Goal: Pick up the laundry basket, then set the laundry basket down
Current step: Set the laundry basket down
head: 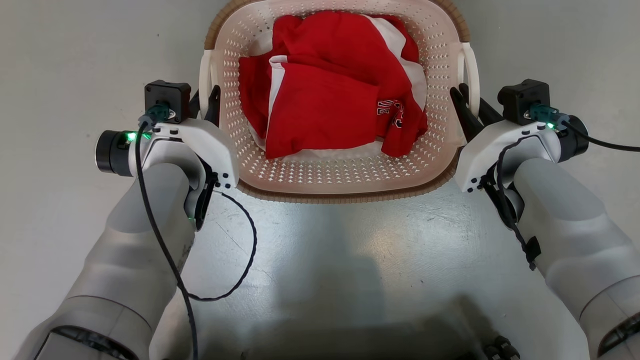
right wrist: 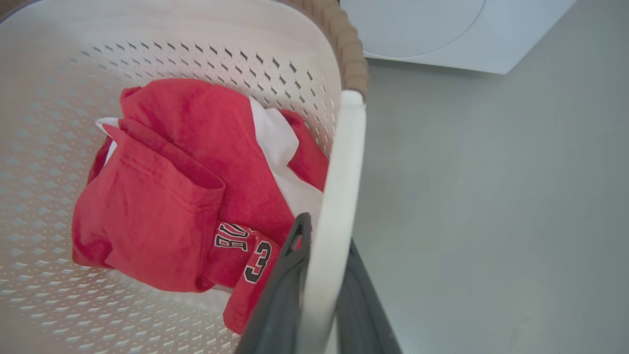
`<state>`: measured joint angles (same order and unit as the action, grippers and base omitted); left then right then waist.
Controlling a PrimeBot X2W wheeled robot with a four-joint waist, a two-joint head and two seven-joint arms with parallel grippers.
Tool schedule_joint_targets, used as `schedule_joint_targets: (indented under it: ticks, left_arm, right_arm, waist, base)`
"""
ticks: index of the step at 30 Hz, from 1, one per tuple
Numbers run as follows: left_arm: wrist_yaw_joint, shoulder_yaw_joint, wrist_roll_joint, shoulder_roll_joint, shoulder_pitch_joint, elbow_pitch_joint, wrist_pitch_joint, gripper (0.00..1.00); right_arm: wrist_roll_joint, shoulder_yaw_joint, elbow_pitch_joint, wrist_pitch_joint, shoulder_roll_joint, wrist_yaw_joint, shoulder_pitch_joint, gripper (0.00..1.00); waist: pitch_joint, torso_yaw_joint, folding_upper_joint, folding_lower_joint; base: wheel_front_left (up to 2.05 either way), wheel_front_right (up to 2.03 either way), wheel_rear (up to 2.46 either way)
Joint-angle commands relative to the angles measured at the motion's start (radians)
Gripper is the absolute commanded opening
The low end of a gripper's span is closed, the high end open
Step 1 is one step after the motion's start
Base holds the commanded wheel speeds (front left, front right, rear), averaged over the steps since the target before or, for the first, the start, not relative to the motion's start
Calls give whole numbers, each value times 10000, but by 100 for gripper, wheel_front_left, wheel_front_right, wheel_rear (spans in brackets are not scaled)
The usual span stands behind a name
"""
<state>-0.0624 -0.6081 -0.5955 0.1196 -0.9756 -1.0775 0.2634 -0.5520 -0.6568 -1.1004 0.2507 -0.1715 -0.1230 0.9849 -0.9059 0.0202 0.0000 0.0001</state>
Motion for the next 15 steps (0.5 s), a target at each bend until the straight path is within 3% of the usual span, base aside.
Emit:
schedule_joint_targets:
  ticks: [1, 11, 12, 13, 14, 15]
  left_arm:
    - [-32, 179, 226, 182, 83, -17, -17, 0]
    - [91, 390, 444, -45, 105, -526, -17, 0]
    - [84, 430, 424, -80, 101, -611, -17, 14]
    - [64, 475, 397, -117, 101, -705, -17, 78]
    - [33, 512, 371, -154, 101, -813, -17, 78]
    - [1, 545, 346, -189, 101, -917, -17, 100]
  right_arm:
    - [264, -130, 168, 110, 400, -77, -621, 0]
    - [656, 317, 6, 110, 515, -77, -686, 0]
    - [701, 395, -97, 110, 516, -77, -670, 41]
    - [755, 472, -210, 110, 523, -77, -650, 98]
    - [845, 540, -311, 110, 522, -77, -617, 100]
    - [928, 632, -360, 110, 532, -77, -593, 100]
  waist:
    - [-4, -1, 0, 0]
    - [29, -45, 0, 0]
    - [43, -55, 0, 0]
    - [59, -62, 0, 0]
    - [78, -66, 0, 0]
    - [100, -67, 0, 0]
  base:
    - [0, 0, 0]
    - [0, 0, 0]
    - [0, 0, 0]
    - [0, 0, 0]
    - [0, 0, 0]
    - [0, 0, 0]
